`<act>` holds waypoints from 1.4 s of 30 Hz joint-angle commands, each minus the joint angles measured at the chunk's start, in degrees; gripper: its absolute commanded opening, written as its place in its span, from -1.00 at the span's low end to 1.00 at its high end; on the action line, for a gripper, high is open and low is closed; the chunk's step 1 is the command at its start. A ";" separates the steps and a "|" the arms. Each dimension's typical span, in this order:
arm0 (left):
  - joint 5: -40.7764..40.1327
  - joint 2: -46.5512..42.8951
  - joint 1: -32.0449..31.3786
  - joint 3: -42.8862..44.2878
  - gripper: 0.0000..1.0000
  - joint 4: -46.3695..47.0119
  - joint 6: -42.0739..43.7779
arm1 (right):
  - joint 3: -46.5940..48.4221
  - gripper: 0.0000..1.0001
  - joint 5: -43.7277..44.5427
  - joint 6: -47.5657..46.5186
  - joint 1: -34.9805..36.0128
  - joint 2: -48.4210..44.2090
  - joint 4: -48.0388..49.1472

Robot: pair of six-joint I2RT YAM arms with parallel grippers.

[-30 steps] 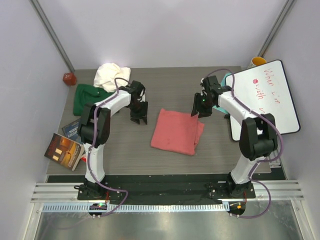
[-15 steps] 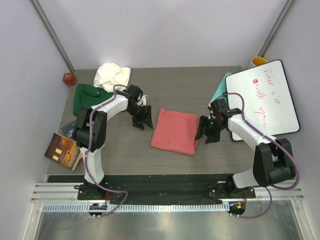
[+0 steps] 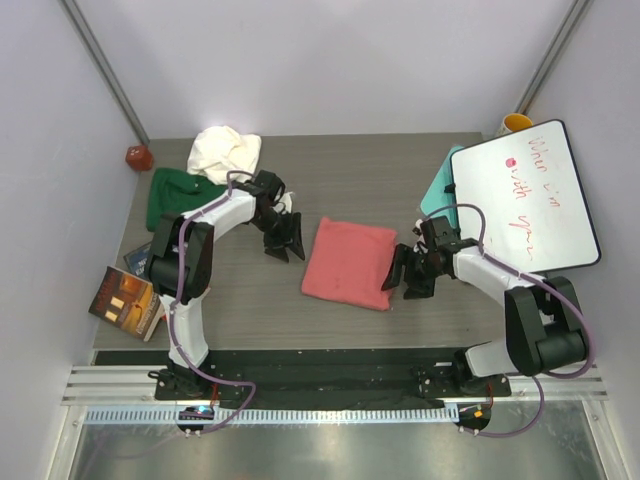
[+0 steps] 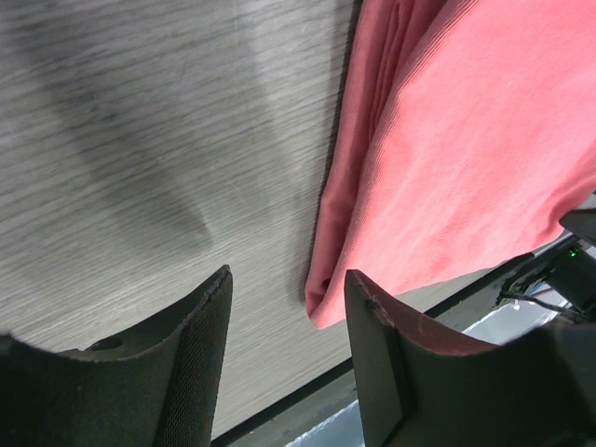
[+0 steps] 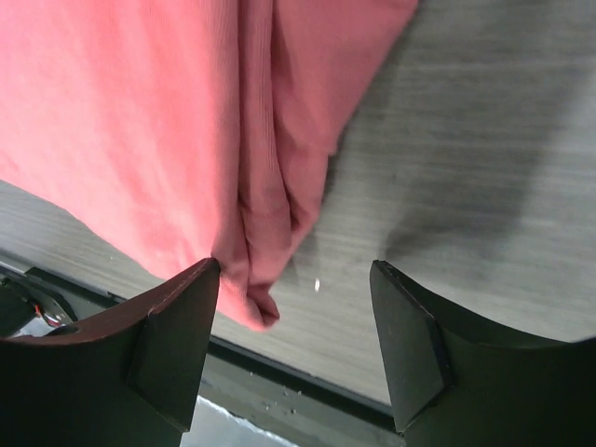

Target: Fold and stack the t-shirts

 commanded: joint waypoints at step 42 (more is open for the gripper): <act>-20.74 -12.89 1.17 -1.51 -0.31 -8.61 -4.80 | 48.60 -0.98 0.38 4.61 -1.63 44.98 13.77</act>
